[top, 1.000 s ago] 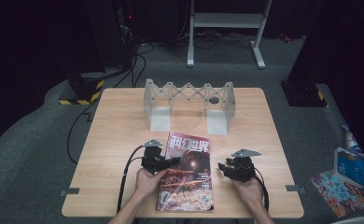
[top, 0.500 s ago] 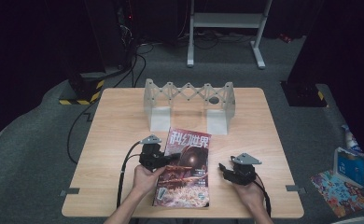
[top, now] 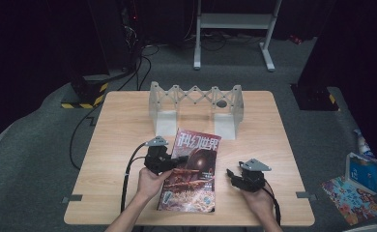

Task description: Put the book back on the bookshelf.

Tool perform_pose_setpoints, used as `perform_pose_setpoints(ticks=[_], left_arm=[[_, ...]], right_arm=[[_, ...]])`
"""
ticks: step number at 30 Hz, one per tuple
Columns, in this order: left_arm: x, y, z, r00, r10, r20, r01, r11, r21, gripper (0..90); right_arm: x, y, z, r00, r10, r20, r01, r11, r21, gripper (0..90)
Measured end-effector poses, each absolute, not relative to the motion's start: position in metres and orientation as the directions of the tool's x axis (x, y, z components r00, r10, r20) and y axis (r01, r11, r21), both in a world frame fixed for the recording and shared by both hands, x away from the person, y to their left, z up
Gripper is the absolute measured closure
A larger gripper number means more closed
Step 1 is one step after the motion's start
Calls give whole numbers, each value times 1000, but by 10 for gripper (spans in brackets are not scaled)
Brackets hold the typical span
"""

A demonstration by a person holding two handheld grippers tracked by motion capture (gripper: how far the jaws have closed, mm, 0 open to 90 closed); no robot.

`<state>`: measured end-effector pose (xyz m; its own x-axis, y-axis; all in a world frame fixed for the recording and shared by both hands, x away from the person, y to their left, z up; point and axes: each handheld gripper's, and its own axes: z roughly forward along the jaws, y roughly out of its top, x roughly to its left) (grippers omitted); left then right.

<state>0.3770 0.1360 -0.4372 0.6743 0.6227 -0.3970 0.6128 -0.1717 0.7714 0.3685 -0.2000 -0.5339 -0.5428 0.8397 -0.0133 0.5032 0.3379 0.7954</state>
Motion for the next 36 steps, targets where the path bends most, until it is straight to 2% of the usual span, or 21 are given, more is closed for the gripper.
perform_pose_setpoints(ticks=[17,36], left_arm=[[380,137,-421,684,614,-394,596,-158,788,841],[387,140,-395,705,626,-332,539,-170,825,841]], right_arm=[[368,-200,-534,-543,840,-11,501,335,798,382],[367,-201,-535,-542,840,-14,497,334,801,383]])
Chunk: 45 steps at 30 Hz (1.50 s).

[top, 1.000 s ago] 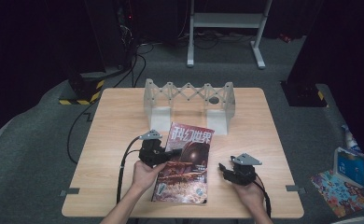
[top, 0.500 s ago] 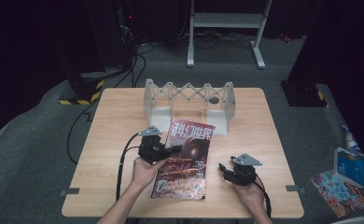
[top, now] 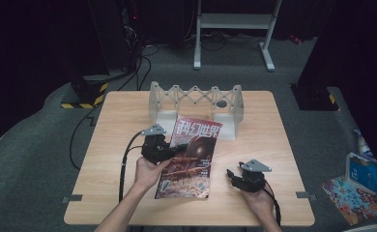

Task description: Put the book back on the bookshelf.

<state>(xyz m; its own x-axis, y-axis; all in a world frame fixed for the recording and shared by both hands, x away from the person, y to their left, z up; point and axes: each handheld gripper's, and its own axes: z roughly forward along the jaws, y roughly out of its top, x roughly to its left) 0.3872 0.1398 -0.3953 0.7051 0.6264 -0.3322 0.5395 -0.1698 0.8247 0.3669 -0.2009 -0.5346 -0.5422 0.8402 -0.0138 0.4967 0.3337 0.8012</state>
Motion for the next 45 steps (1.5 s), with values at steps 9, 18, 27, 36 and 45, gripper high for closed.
perform_pose_setpoints(ticks=[9,18,27,36,45], left_arm=[[398,141,-391,701,625,-343,524,-126,842,841],[401,152,-389,690,637,-345,521,-106,847,841],[401,162,-379,672,667,-323,506,-95,857,841],[399,176,-371,649,705,-287,493,-103,864,841],[401,195,-360,603,760,-244,478,-99,873,841]], right_arm=[[367,-201,-535,-536,844,-8,500,325,803,394],[368,-202,-535,-538,843,-18,494,333,803,393],[369,-201,-533,-536,844,-14,507,335,794,393],[371,-201,-532,-537,844,-16,515,342,786,403],[371,-202,-531,-531,847,-15,520,340,784,408]])
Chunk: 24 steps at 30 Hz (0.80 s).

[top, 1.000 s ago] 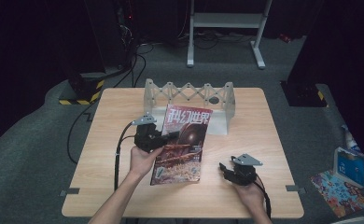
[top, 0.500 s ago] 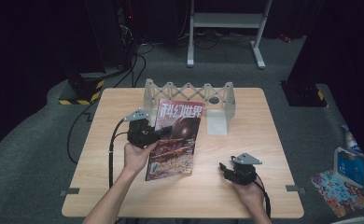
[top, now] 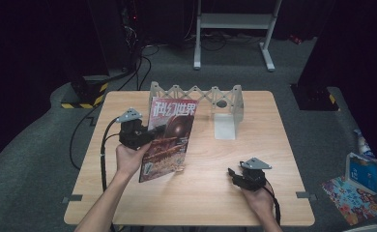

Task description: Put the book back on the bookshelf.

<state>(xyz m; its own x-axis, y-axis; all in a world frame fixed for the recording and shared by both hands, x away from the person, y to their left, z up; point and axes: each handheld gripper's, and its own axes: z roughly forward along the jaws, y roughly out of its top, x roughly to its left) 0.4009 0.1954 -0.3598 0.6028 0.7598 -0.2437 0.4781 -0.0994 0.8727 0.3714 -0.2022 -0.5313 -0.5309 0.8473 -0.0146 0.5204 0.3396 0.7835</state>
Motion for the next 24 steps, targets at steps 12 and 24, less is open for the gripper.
perform_pose_setpoints(ticks=[12,24], left_arm=[[414,206,-344,552,820,-150,437,-131,890,841],[435,206,-344,462,882,-92,428,-131,894,841]], right_arm=[[372,-202,-531,-527,850,-13,524,337,782,408],[372,-202,-531,-526,850,-13,524,336,783,408]])
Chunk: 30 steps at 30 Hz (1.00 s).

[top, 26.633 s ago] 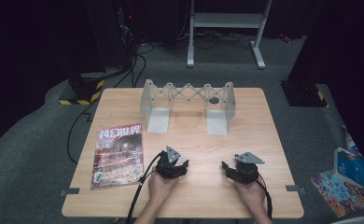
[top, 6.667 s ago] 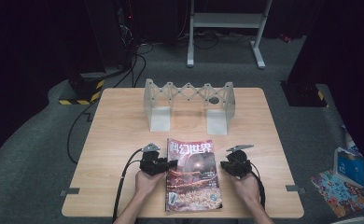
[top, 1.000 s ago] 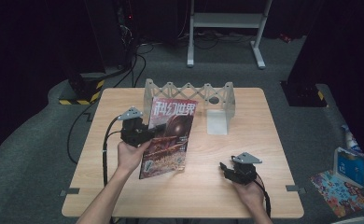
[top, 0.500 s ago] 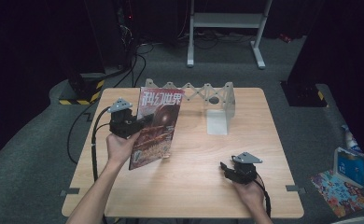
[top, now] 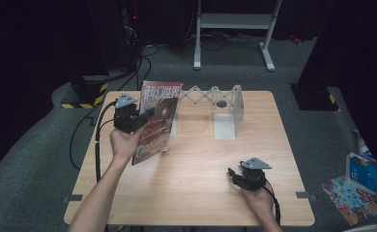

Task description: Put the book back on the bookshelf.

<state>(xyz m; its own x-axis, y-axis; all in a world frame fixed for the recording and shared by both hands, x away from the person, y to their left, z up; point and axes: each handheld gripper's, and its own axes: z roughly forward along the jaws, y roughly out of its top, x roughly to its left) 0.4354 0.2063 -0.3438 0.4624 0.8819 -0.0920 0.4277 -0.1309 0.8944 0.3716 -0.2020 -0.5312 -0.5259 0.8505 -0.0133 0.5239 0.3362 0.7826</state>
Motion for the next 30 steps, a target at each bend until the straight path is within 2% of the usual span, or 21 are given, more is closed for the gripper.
perform_pose_setpoints(ticks=[7,16,23,30], left_arm=[[448,199,-344,419,908,-23,417,-170,893,841],[464,190,-337,393,920,-3,386,-162,908,841],[482,185,-340,348,937,-19,388,-125,913,840],[495,175,-348,347,937,-28,368,-108,924,840]], right_arm=[[371,-202,-531,-524,852,-14,523,335,784,408],[371,-202,-532,-521,853,-14,523,333,784,409],[370,-202,-532,-523,852,-22,515,337,788,408],[369,-202,-532,-522,852,-19,514,333,790,403]])
